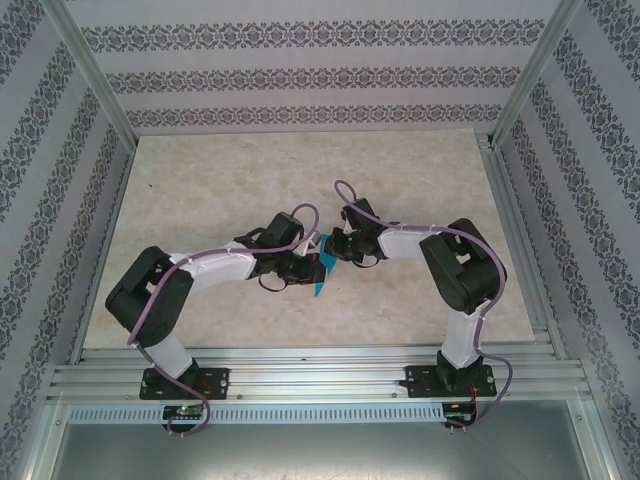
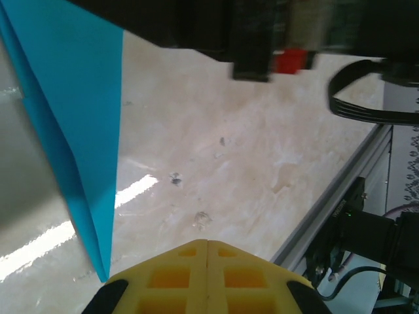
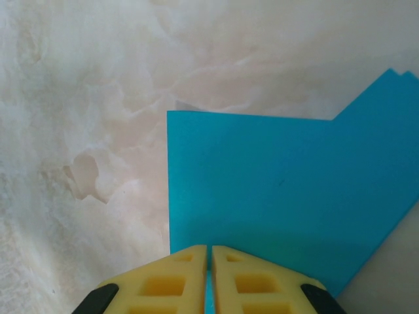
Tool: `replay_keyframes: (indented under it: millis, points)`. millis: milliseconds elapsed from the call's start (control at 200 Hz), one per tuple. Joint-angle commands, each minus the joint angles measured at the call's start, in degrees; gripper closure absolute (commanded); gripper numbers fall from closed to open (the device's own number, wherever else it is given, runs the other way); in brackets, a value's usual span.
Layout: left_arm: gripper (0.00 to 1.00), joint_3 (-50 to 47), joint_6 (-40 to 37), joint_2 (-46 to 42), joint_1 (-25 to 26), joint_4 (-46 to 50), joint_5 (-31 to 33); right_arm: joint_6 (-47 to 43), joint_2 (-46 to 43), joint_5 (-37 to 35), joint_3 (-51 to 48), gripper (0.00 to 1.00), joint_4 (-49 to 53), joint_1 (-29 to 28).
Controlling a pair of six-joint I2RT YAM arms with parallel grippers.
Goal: Fold a paper plane with a square sheet of paper (fold left side to right side)
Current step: Fold the wing for the fifth time at the center of the table.
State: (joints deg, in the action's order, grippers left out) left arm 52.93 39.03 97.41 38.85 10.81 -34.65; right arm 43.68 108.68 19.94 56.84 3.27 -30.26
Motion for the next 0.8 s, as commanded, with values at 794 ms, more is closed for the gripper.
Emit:
replay_keyframes:
  millis: [794]
  points:
    - [0.95,-4.27,-3.16,8.37,0.08,-0.17,6.07,3.21,-7.04,-1.38,-5.48,0.92,-1.16,-4.23]
